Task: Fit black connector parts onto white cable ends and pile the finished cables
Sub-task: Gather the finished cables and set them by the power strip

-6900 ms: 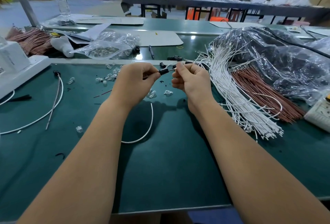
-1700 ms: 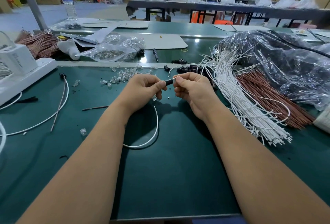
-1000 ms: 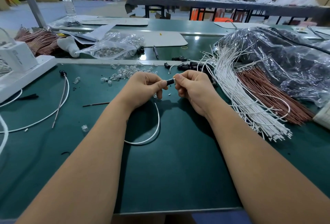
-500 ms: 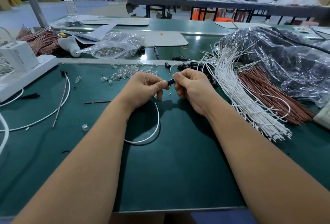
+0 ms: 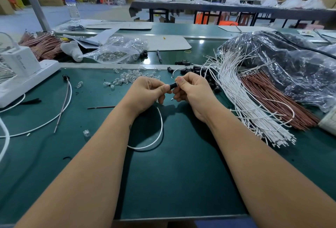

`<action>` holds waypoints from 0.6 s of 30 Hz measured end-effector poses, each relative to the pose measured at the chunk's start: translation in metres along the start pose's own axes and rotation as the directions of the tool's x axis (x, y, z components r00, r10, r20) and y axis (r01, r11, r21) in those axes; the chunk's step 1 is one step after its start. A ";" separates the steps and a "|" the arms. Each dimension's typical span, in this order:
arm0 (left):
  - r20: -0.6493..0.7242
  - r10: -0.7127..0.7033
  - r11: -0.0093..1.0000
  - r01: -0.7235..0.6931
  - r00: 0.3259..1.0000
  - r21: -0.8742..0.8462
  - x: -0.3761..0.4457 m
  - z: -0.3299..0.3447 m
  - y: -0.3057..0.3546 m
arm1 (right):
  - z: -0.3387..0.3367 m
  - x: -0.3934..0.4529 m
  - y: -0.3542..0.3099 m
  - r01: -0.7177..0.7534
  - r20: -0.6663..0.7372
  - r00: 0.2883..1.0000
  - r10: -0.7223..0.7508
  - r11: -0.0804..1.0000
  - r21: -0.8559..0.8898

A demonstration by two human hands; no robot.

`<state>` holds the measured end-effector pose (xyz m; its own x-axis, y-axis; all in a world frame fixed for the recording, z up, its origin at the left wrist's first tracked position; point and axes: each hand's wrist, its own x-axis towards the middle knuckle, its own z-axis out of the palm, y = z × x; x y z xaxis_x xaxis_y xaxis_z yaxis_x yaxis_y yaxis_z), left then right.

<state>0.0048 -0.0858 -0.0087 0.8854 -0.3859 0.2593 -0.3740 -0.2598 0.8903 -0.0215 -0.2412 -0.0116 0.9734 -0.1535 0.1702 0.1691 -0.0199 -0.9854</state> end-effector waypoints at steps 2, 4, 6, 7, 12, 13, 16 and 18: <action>0.003 0.002 1.000 -0.002 1.000 -0.001 0.000 0.000 0.000 | 0.000 0.000 0.000 -0.003 0.007 1.000 0.003 1.000 0.004; 0.010 0.007 1.000 -0.007 1.000 -0.002 0.000 0.000 0.000 | 0.000 0.000 0.000 -0.014 0.016 1.000 0.014 1.000 0.017; 0.010 0.010 1.000 -0.010 1.000 -0.003 0.001 0.000 -0.001 | -0.001 0.000 -0.001 -0.023 0.025 0.999 0.022 0.999 0.032; 0.008 0.008 1.000 -0.008 1.000 -0.008 0.001 0.000 -0.001 | -0.001 0.000 -0.001 -0.024 0.027 0.999 0.022 0.999 0.039; 0.007 0.015 1.000 -0.015 1.000 -0.010 0.001 0.002 -0.001 | 0.002 -0.001 -0.001 -0.003 0.010 1.000 0.003 1.000 -0.004; 0.003 0.017 1.000 -0.016 1.000 -0.014 0.000 0.002 -0.001 | 0.003 -0.002 -0.001 0.002 0.008 1.000 -0.002 1.000 -0.009; -0.008 0.019 0.999 -0.020 1.000 -0.042 0.001 0.002 -0.002 | 0.004 -0.003 -0.003 0.000 0.000 1.000 0.000 1.000 0.008; -0.021 0.024 0.998 -0.026 0.999 -0.061 0.002 0.003 -0.005 | 0.005 -0.003 -0.004 -0.012 -0.008 1.000 0.012 0.999 0.053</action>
<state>0.0076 -0.0879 -0.0132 0.8816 -0.3732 0.2889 -0.3790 -0.1949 0.9047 -0.0247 -0.2357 -0.0078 0.9741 -0.1615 0.1580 0.1655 0.0340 -0.9856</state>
